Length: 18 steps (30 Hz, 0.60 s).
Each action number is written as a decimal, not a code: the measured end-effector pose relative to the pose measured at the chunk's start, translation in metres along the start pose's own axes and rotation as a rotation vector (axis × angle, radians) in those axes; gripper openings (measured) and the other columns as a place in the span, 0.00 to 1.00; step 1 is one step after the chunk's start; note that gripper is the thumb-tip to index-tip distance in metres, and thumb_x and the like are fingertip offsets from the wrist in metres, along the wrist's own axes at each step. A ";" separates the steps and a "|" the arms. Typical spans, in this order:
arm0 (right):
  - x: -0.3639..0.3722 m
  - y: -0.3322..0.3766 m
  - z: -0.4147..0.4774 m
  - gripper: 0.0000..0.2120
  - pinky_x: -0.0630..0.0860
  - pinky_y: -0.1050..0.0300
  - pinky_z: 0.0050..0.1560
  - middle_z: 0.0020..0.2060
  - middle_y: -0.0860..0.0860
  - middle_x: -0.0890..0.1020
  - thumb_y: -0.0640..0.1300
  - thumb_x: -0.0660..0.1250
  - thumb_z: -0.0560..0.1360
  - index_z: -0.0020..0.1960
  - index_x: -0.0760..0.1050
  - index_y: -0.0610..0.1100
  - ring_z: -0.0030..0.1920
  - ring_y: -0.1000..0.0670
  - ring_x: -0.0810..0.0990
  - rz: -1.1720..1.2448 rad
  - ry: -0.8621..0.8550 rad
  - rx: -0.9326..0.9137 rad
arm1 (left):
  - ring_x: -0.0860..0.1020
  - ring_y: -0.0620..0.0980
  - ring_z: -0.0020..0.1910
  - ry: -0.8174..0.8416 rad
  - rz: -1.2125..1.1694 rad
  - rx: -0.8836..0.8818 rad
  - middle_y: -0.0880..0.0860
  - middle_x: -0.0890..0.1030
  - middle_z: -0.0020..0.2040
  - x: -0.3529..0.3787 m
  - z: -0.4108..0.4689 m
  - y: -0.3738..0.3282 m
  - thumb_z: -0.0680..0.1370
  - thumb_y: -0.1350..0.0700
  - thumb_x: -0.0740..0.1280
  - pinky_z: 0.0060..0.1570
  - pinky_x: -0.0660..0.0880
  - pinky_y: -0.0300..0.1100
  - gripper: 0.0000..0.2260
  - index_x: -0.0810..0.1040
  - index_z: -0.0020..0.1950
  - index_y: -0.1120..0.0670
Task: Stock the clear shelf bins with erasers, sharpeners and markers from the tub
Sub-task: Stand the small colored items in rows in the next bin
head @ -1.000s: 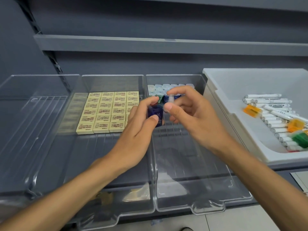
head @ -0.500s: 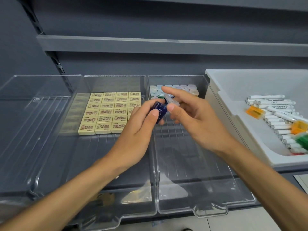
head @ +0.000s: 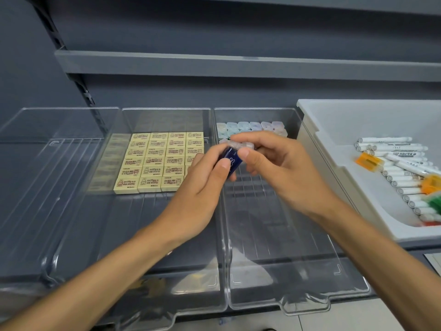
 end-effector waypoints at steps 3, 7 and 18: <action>0.004 -0.002 0.000 0.13 0.78 0.54 0.51 0.47 0.50 0.80 0.47 0.61 0.80 0.62 0.78 0.51 0.46 0.53 0.78 -0.112 0.010 -0.015 | 0.76 0.48 0.53 0.011 -0.065 0.015 0.46 0.78 0.51 0.003 -0.001 -0.003 0.83 0.48 0.56 0.59 0.73 0.47 0.15 0.70 0.68 0.50; 0.013 0.001 -0.001 0.17 0.74 0.65 0.51 0.47 0.48 0.75 0.47 0.56 0.81 0.67 0.74 0.51 0.49 0.56 0.76 -0.169 0.080 -0.025 | 0.78 0.42 0.54 0.015 -0.173 0.001 0.51 0.80 0.54 0.003 0.000 -0.006 0.84 0.55 0.56 0.56 0.73 0.35 0.12 0.67 0.67 0.53; -0.001 0.004 0.003 0.09 0.77 0.53 0.46 0.44 0.47 0.76 0.46 0.63 0.78 0.54 0.80 0.48 0.41 0.52 0.75 -0.219 -0.032 -0.063 | 0.74 0.54 0.65 0.049 -0.006 -0.035 0.47 0.79 0.61 0.002 0.001 0.002 0.82 0.45 0.58 0.64 0.71 0.57 0.14 0.70 0.65 0.47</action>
Point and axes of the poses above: each hand's wrist, its own z-axis towards the middle knuckle, its own x-axis out of the palm, y = z × x, the point moved 6 cm from there along z, towards the middle knuckle
